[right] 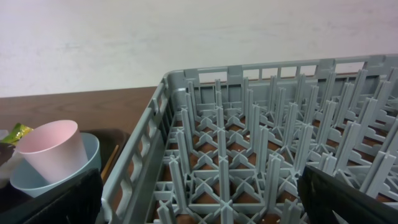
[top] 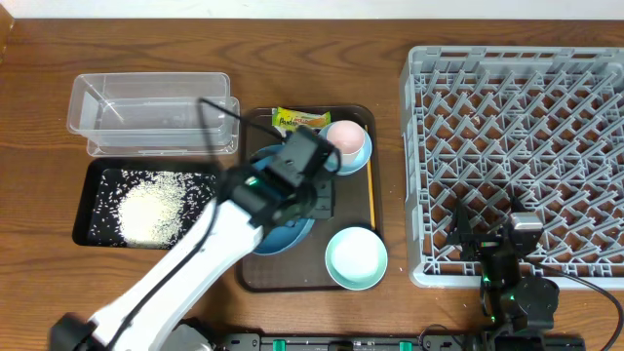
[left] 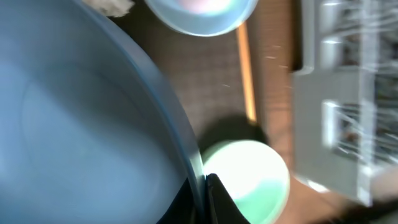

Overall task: Sort waste into correct bins and load items into the dishwasher rack
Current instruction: 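Carry the blue plate back and set it on the brown tray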

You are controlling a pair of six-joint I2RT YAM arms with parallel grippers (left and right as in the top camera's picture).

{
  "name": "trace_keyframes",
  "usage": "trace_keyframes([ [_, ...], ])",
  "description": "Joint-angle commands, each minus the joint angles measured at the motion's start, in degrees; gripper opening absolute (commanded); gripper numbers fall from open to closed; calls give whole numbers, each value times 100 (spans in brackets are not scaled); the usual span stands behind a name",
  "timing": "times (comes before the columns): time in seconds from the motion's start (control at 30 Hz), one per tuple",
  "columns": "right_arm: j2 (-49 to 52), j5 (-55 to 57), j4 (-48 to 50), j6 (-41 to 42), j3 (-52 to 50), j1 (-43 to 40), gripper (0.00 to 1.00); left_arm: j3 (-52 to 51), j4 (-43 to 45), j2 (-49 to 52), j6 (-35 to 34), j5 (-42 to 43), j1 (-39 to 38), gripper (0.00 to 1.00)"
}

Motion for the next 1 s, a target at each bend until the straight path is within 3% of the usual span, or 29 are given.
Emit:
trace_keyframes([
  [0.0, -17, 35, -22, -50, -9, -37, 99, 105, 79, 372, -240, -507, -26, 6],
  [0.3, -17, 35, -22, -50, -9, -37, 99, 105, 374, 1058, -240, -243, -26, 6],
  [0.43, -17, 35, -22, -50, -9, -37, 99, 105, 389, 1121, -240, -240, -26, 12],
  [0.47, -17, 35, -22, -50, -9, -37, 99, 105, 387, 1121, -240, -240, -26, 16],
  [0.63, -17, 35, -22, -50, -9, -37, 99, 136, 354, 1104, -236, -221, -24, 55],
  [0.73, -17, 35, -22, -50, -9, -37, 99, 271, 245, 981, -160, -225, -20, 59],
  [0.87, -17, 35, -22, -50, -9, -37, 99, 466, 289, 619, 13, -251, 13, 73],
  [0.97, -17, 35, -22, -50, -9, -37, 99, 516, 455, 280, 22, -450, 122, 74],
])
